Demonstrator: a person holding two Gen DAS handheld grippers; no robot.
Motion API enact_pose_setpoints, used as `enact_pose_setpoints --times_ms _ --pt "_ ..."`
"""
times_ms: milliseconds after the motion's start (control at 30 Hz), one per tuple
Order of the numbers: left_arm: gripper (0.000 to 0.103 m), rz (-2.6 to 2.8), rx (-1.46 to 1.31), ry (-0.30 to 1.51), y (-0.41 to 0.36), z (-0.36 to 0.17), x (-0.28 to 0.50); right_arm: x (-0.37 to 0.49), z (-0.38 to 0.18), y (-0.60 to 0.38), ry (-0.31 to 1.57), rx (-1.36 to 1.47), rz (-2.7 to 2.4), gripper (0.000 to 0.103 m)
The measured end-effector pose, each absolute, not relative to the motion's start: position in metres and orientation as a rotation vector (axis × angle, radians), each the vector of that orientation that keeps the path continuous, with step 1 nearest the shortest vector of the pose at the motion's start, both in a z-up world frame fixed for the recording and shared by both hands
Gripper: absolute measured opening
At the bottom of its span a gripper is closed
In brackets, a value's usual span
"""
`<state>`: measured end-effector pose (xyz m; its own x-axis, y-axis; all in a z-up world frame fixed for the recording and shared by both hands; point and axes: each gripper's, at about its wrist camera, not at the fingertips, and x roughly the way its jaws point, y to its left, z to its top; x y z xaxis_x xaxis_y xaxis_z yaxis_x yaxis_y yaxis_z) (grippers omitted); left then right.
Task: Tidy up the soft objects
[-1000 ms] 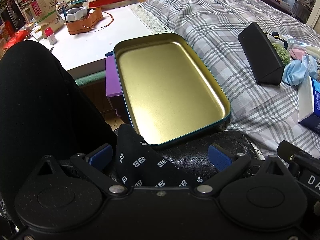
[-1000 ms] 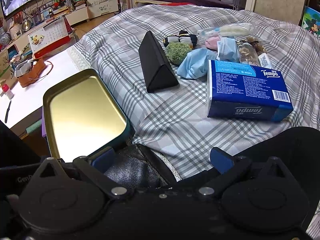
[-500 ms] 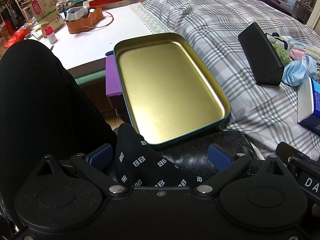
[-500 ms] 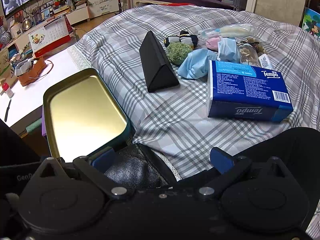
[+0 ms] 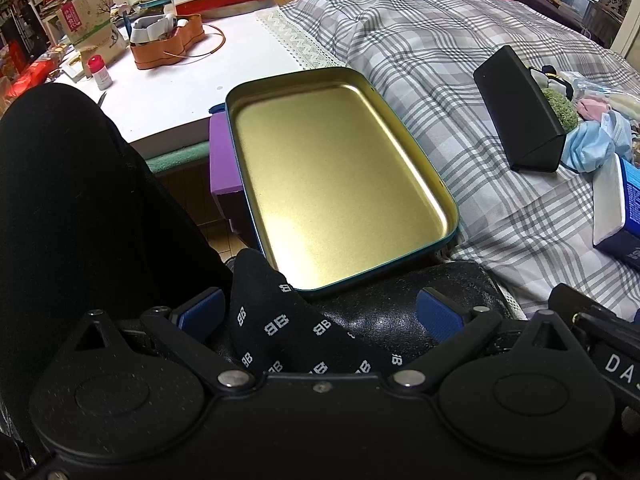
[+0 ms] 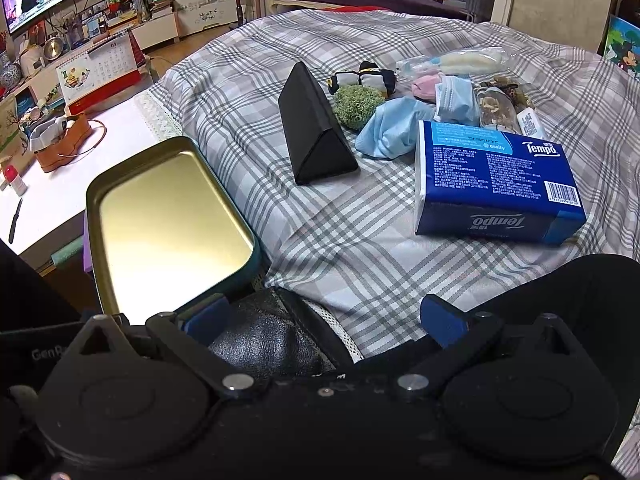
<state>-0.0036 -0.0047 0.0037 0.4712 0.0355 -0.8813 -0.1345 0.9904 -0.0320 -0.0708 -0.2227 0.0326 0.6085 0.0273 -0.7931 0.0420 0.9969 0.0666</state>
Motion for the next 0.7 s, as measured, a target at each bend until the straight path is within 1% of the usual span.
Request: enact_pose_setpoints --times_ms 433,700 --pt "0.099 0.046 -0.05 1.107 -0.023 0.0 0.019 -0.045 0.023 -0.237 0.964 0.126 -0.039 0.102" --pt "0.099 -0.044 0.025 1.081 -0.055 0.016 0.05 -0.031 0.043 -0.273 0.906 0.193 -0.117 0.102"
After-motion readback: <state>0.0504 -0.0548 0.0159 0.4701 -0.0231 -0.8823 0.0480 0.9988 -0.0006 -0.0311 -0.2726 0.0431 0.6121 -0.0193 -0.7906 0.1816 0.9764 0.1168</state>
